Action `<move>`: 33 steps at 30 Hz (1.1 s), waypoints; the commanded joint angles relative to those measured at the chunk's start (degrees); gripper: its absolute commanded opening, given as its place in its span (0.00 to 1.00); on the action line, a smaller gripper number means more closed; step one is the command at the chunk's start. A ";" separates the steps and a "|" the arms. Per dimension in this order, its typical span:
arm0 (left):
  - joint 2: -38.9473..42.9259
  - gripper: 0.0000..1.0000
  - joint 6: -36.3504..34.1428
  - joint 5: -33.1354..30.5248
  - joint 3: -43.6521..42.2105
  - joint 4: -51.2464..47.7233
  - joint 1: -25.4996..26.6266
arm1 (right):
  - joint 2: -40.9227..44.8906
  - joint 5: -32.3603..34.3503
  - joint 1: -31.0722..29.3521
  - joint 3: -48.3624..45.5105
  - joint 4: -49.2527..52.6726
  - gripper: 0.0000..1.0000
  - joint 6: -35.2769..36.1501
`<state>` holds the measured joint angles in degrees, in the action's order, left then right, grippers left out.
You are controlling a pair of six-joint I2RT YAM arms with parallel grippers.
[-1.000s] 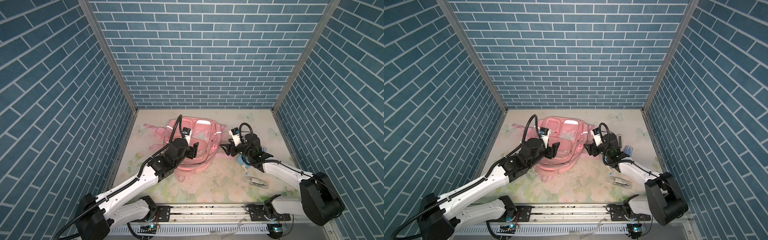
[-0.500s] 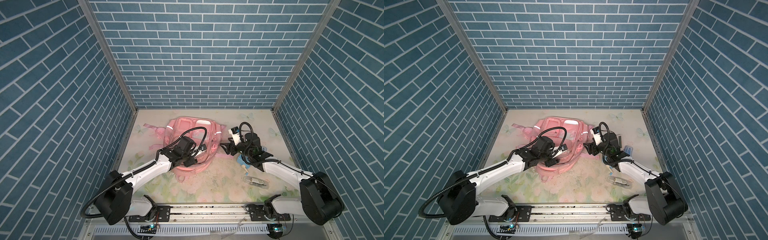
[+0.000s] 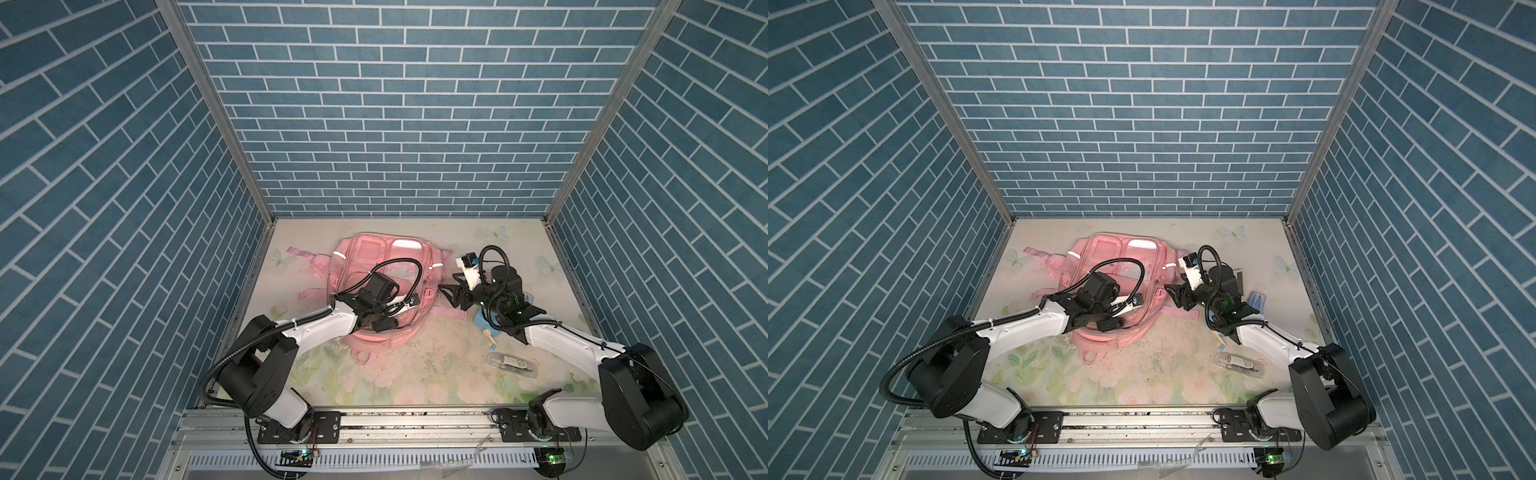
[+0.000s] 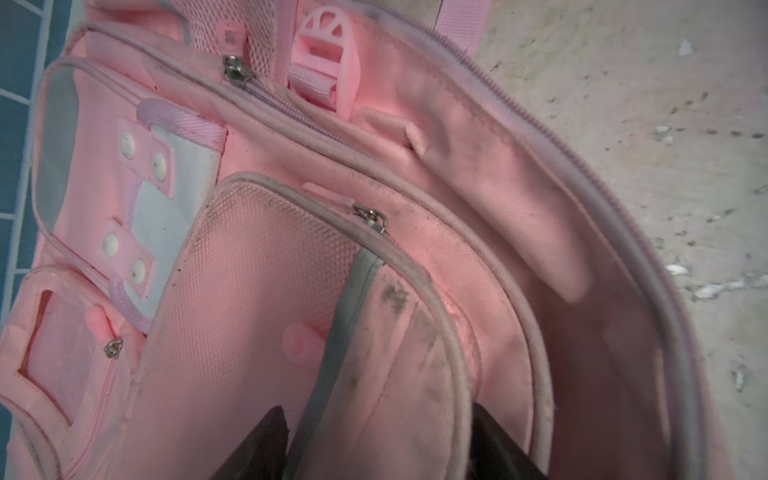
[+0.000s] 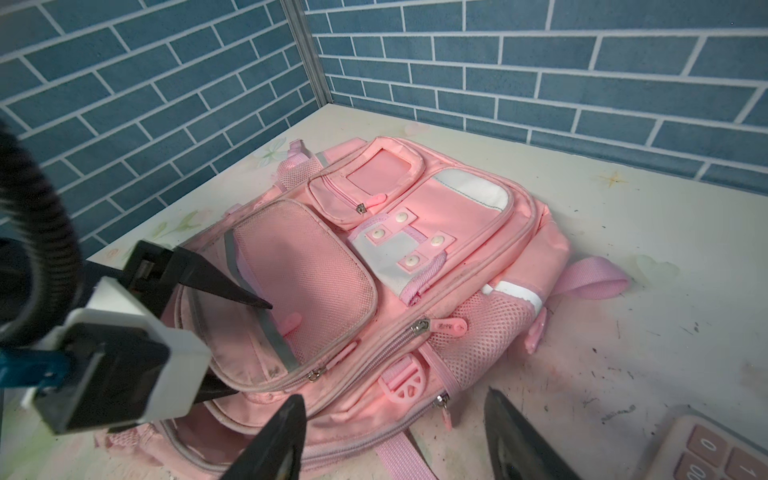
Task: Pack the student bag
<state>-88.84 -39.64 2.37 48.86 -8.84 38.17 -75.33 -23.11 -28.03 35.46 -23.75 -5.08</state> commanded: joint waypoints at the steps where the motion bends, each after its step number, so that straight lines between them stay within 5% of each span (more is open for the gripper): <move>1: -0.56 0.65 1.66 -3.14 -0.01 7.30 -0.30 | -0.34 -1.76 -0.65 -1.44 -2.73 0.66 2.68; 4: 0.22 0.40 2.82 -3.70 -1.13 9.88 -0.31 | -0.30 -1.42 -1.06 -2.10 -2.97 0.64 2.97; 6: 1.25 0.12 3.67 -5.12 -1.64 10.74 -0.05 | -0.20 -1.32 -1.36 -2.29 -2.67 0.63 3.03; 8: 3.21 0.00 4.28 -6.09 -2.22 11.36 0.43 | -0.01 -0.96 -1.75 -2.50 -2.29 0.63 3.05; 24: 23.51 0.00 11.35 -4.83 -4.03 12.78 1.10 | -8.49 1.13 -8.06 7.25 -2.84 0.58 0.43; 33: 30.10 0.00 12.07 -2.93 -7.37 13.06 1.07 | -8.26 -0.02 -10.20 3.26 -4.65 0.58 2.58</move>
<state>-62.89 -28.23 -1.78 41.50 -2.98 39.03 -86.06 -23.16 -38.26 40.34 -27.57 -4.16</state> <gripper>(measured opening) 0.080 0.582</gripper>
